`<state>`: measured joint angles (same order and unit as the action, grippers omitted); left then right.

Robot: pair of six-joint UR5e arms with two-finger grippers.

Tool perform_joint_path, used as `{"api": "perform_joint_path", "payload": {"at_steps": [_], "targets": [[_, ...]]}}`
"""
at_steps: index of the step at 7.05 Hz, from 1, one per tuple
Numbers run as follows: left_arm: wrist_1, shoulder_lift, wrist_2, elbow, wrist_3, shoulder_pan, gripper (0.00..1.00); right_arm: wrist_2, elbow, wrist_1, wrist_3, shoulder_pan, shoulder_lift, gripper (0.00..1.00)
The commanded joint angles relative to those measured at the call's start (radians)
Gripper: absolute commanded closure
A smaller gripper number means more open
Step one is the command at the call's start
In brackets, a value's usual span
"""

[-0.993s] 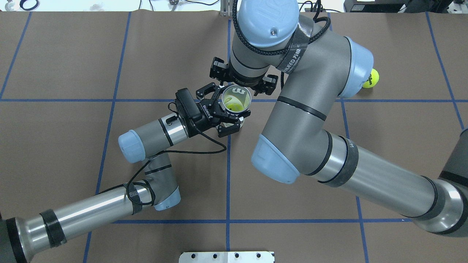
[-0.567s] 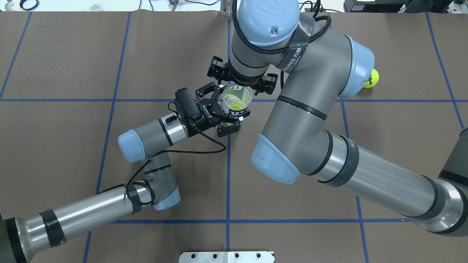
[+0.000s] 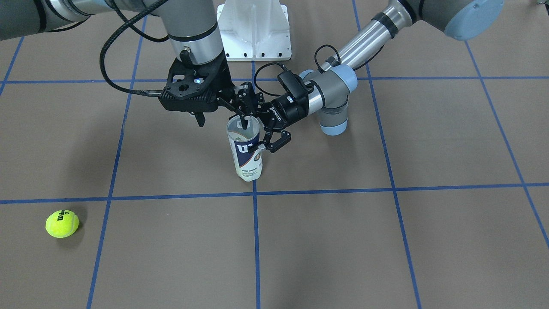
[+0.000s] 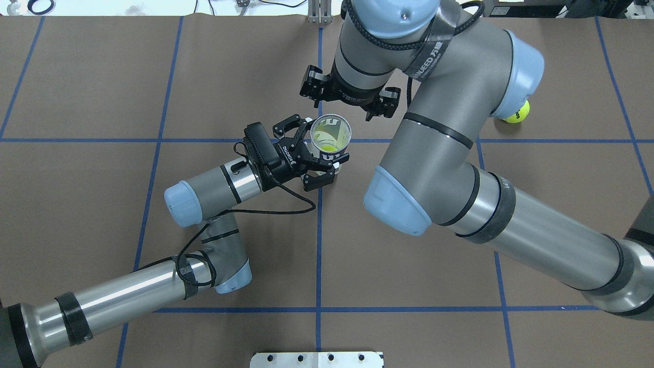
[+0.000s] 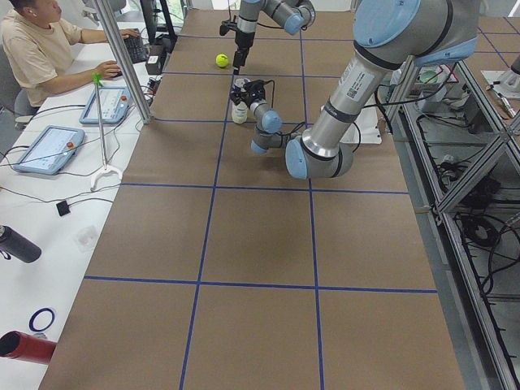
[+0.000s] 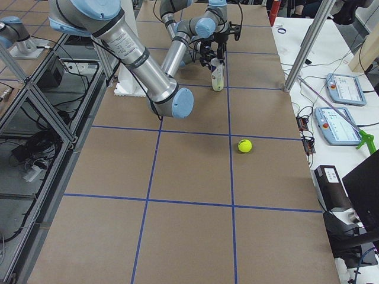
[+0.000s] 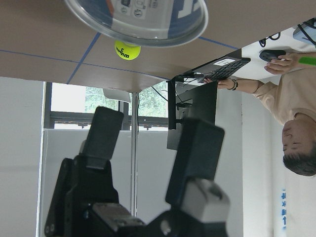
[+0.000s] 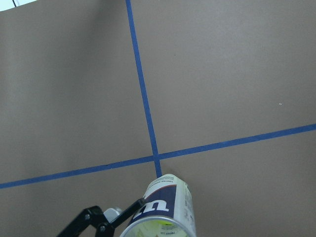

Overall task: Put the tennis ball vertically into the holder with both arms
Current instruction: 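Lower the ball into the can and open the right gripper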

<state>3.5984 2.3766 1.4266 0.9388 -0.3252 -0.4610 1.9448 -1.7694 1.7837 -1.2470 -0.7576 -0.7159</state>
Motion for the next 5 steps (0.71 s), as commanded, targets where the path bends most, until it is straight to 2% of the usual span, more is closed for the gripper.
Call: {"api": "perform_joint_path", "payload": {"at_steps": [1, 3, 5], "targets": [[-0.003, -0.001, 0.000, -0.002, -0.002, -0.014, 0.01, 0.048, 0.001, -0.004, 0.125, -0.074, -0.049, 0.01], [-0.016, -0.001, 0.002, -0.002, -0.002, -0.031, 0.01, 0.089, 0.002, -0.009, 0.217, -0.132, -0.086, 0.01], [-0.024, -0.002, 0.002, -0.002, -0.002, -0.033, 0.02, 0.092, 0.004, -0.012, 0.331, -0.181, -0.140, 0.01]]}}
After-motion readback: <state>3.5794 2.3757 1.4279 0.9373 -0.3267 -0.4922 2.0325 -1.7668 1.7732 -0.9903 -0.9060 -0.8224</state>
